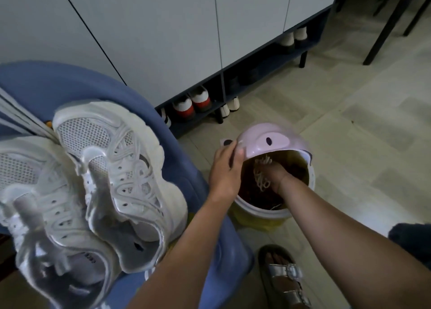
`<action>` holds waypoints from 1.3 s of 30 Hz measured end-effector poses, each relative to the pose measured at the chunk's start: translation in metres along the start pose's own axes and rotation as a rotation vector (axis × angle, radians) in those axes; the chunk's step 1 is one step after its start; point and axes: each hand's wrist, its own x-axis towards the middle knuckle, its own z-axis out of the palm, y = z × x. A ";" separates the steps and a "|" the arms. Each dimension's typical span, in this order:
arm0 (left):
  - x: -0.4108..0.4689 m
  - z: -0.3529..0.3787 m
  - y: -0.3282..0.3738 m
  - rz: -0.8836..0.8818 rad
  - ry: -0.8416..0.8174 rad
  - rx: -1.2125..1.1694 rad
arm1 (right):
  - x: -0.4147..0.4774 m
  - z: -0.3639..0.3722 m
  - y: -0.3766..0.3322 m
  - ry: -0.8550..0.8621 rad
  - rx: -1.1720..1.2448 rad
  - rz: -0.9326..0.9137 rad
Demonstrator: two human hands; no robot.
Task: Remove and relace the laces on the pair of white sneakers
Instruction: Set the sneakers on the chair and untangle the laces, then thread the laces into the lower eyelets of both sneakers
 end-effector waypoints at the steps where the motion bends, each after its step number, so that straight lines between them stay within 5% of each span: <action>1: -0.001 0.000 -0.001 0.000 -0.004 -0.010 | 0.000 0.000 0.000 0.006 -0.018 0.000; 6: -0.003 0.001 -0.002 -0.010 -0.003 -0.022 | 0.002 0.001 0.002 -0.035 -0.009 -0.006; 15: -0.039 -0.010 0.028 0.094 0.029 -0.039 | -0.037 -0.011 0.002 0.190 0.181 -0.033; 23: -0.120 -0.094 0.071 0.333 0.213 -0.063 | -0.165 0.018 -0.004 0.394 0.270 -0.429; 33: -0.163 -0.271 0.024 0.285 0.798 -0.098 | -0.278 0.158 -0.123 -0.160 -0.022 -1.048; 39: -0.137 -0.303 -0.009 0.126 0.859 0.114 | -0.252 0.239 -0.190 -0.091 -0.494 -1.257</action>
